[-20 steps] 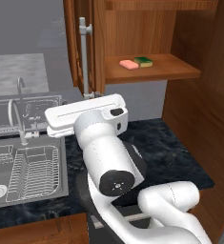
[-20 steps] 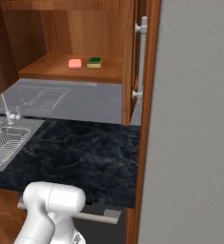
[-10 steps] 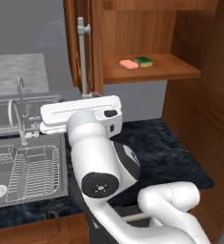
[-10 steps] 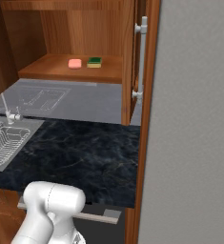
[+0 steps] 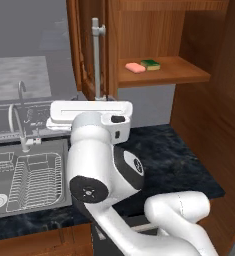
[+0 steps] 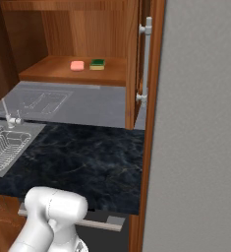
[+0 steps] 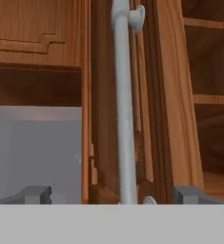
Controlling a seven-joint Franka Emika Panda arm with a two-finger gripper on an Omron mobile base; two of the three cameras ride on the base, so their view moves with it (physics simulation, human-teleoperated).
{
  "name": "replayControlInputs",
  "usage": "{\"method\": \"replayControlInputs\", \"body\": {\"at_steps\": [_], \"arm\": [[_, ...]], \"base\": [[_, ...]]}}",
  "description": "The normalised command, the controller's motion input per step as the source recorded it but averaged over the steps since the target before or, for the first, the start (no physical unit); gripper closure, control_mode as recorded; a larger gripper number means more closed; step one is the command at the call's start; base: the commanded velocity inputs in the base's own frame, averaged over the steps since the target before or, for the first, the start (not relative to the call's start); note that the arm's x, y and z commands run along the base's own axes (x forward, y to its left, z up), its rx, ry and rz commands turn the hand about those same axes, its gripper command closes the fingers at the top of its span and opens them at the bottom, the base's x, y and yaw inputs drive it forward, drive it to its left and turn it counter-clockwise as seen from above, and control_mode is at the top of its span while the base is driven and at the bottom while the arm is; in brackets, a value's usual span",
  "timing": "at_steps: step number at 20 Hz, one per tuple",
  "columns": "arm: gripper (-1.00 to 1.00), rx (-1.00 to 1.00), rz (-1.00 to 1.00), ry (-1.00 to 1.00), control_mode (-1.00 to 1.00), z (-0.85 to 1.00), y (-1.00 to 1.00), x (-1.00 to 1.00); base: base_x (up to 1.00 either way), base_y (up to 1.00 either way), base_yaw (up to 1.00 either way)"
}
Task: Pick up the sponge and bar soap from the sink, and place them back in the cabinet, and close the cabinet doors.
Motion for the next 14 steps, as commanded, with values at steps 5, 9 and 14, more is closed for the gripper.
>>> {"method": "replayControlInputs", "body": {"at_steps": [5, 9, 14], "arm": [[-1.0, 0.04, -0.14, -0.02, -1.0, 0.0, -0.45, 0.31], [-1.0, 0.02, -0.09, -0.02, -1.0, 0.0, -0.5, 0.4], [-1.0, 0.01, -0.07, -0.02, -1.0, 0.0, -0.44, 0.44]], "base": [[0.0, 0.0, 0.0], [0.0, 0.0, 0.0], [0.0, 0.0, 0.0]]}}
